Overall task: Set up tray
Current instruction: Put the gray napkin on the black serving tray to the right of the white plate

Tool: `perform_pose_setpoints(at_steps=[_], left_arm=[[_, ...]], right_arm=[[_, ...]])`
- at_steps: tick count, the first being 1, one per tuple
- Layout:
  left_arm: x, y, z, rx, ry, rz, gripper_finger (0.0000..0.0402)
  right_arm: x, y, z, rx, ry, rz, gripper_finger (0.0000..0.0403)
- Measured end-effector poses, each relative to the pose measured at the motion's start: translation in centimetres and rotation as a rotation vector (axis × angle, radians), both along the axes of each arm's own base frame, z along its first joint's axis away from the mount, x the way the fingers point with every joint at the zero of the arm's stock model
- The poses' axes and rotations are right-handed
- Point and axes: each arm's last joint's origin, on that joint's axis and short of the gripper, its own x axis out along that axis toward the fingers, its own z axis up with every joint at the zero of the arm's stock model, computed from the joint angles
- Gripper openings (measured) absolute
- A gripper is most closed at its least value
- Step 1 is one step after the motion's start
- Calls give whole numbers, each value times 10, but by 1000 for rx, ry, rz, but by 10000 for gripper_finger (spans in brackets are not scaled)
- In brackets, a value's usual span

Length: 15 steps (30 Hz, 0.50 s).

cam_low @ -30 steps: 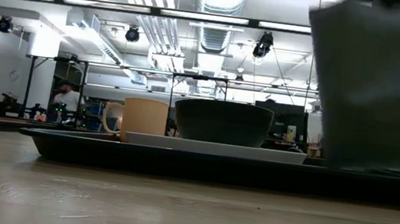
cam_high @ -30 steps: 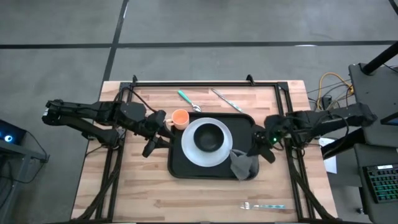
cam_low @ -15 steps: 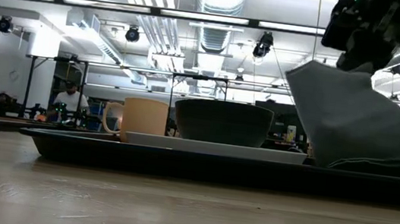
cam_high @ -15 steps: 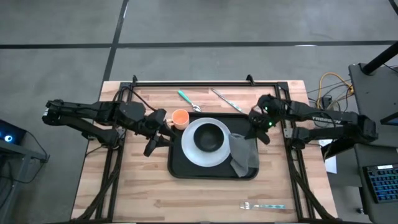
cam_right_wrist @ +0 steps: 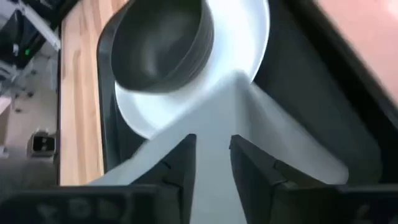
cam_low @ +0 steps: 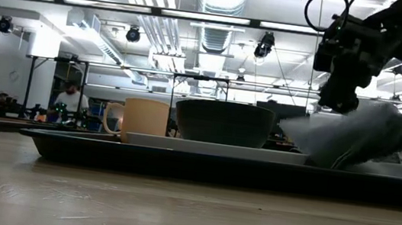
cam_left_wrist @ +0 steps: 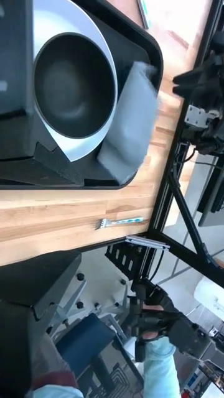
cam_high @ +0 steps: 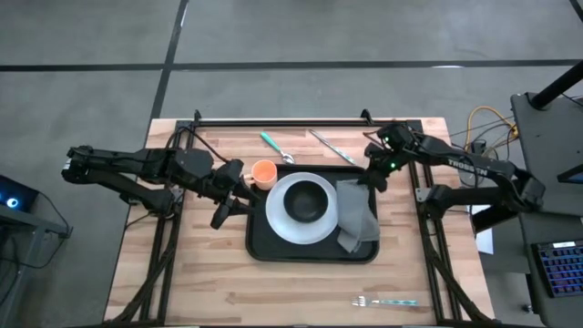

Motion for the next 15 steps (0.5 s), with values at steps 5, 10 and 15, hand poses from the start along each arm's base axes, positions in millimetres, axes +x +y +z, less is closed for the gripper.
perform_pose_setpoints(at_steps=[5,10,15], left_arm=[[0,0,0,0,0,0,159],[0,0,-3,4,9,0,159],[1,0,-10,7,31,0,159]], right_arm=[[-1,-10,18,-21,-33,-53,123],[8,-3,32,41,-19,-107,128],[14,24,35,27,97,-247,124]])
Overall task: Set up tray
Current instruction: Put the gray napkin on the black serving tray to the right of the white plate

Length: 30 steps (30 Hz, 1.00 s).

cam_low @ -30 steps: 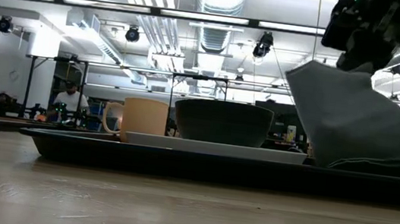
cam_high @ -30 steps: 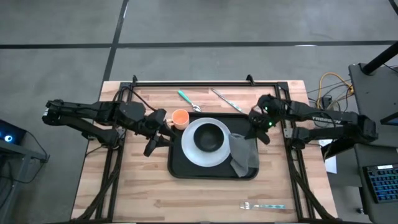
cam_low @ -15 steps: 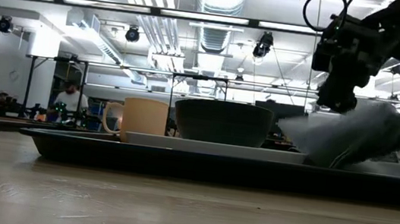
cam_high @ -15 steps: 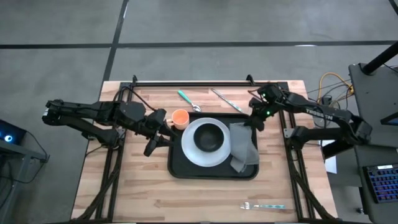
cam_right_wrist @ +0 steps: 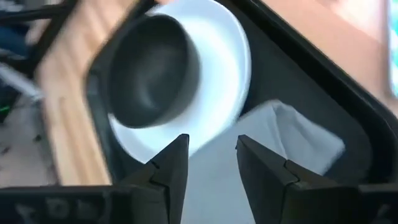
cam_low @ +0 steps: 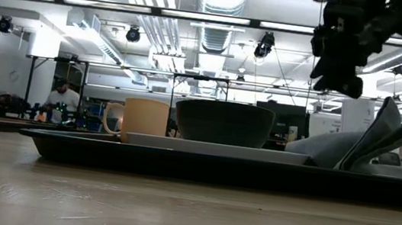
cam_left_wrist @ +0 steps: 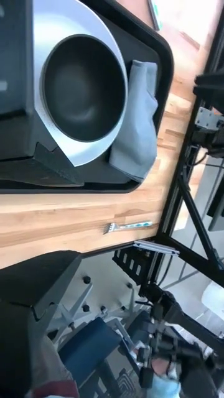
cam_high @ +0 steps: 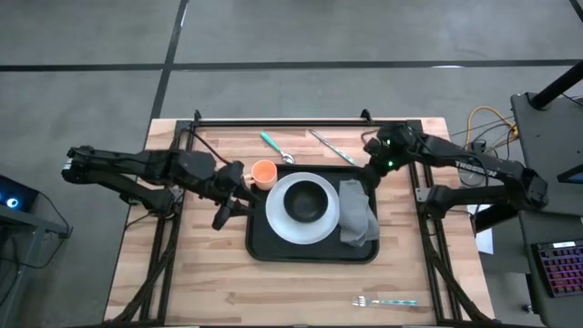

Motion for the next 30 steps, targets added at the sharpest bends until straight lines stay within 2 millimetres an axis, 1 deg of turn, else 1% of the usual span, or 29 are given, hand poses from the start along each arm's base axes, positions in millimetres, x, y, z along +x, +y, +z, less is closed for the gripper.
perform_pose_setpoints(at_steps=[4,8,11,14,18,24,27,30], left_arm=[[1,0,-3,0,11,1,159],[1,0,-4,0,11,0,159],[1,0,-4,1,11,-1,159],[1,0,-4,0,11,-5,159],[0,0,-4,-1,11,-7,159],[0,-1,-4,-6,12,-11,159],[0,-1,-4,-12,14,-8,159],[0,-1,-3,-12,14,-8,159]], right_arm=[[-3,24,4,6,69,-154,131],[-7,46,-1,9,152,-320,141],[-8,56,-13,80,206,-414,146],[-6,65,-30,152,254,-488,144],[-4,75,-49,180,271,-562,137],[-6,82,-55,98,214,-716,121],[-8,83,-60,110,224,-762,114],[-9,84,-69,138,267,-772,107]])
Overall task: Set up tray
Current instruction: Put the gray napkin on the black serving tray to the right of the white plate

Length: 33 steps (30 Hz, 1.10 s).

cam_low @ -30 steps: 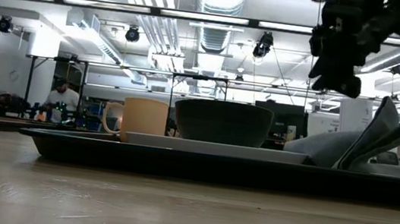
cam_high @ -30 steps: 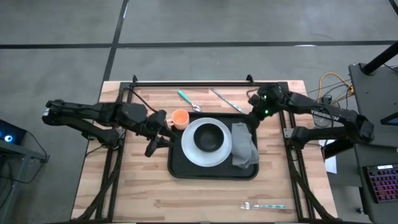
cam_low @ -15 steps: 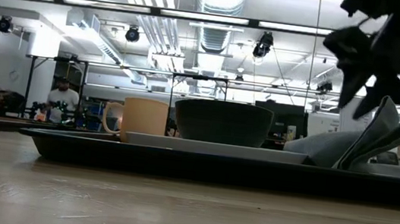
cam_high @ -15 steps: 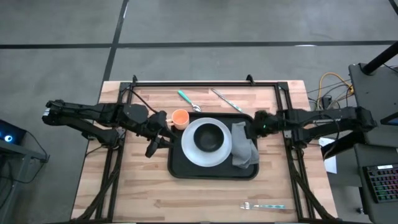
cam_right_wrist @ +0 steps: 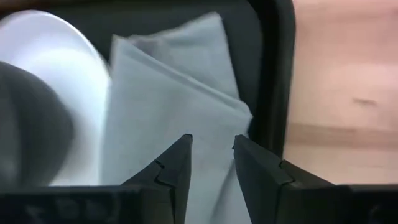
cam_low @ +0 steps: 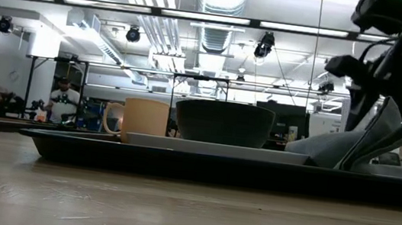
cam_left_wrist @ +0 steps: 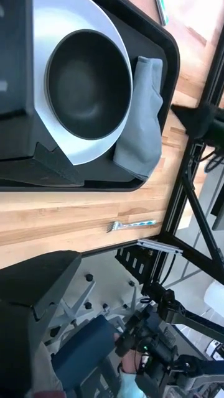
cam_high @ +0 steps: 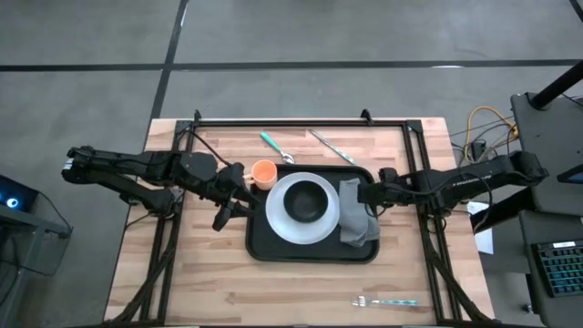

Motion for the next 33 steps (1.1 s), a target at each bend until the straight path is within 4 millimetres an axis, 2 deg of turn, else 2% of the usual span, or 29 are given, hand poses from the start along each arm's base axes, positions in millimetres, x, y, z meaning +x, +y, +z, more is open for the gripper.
perform_pose_setpoints(at_steps=[5,15,33], left_arm=[[0,0,0,0,0,0,159],[0,-1,0,-28,6,-24,159],[0,-1,0,-28,6,-24,159]], right_arm=[[8,3,-10,42,-12,12,107],[14,6,-27,64,88,9,119],[25,7,-46,61,126,1,102]])
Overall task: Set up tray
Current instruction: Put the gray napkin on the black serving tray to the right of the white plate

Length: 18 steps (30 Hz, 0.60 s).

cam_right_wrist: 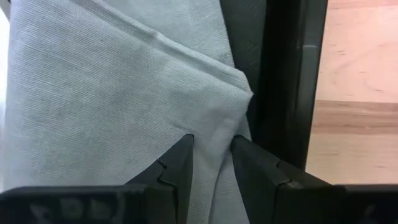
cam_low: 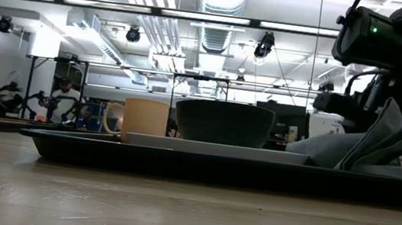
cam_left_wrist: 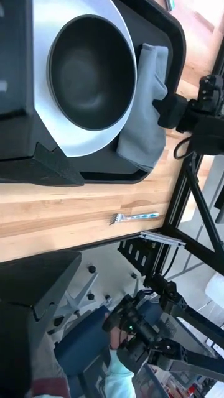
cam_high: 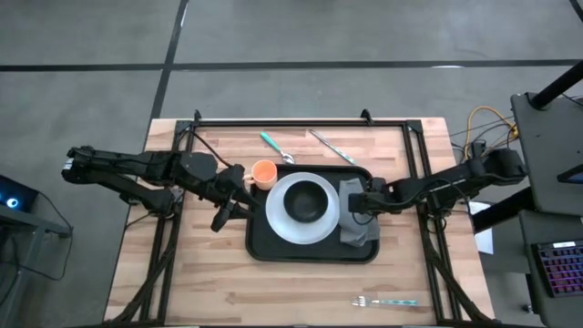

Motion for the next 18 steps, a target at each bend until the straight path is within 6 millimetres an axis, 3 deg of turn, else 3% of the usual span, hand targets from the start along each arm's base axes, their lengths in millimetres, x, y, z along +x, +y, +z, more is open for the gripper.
perform_pose_setpoints(at_steps=[6,13,18], left_arm=[[0,-1,0,-8,1,-18,159],[0,-1,0,-10,1,-21,159],[0,-1,0,-10,1,-20,159]], right_arm=[[0,0,-1,-16,5,9,90],[-2,-1,-1,-33,11,42,20],[-3,-1,2,-37,-1,44,9]])
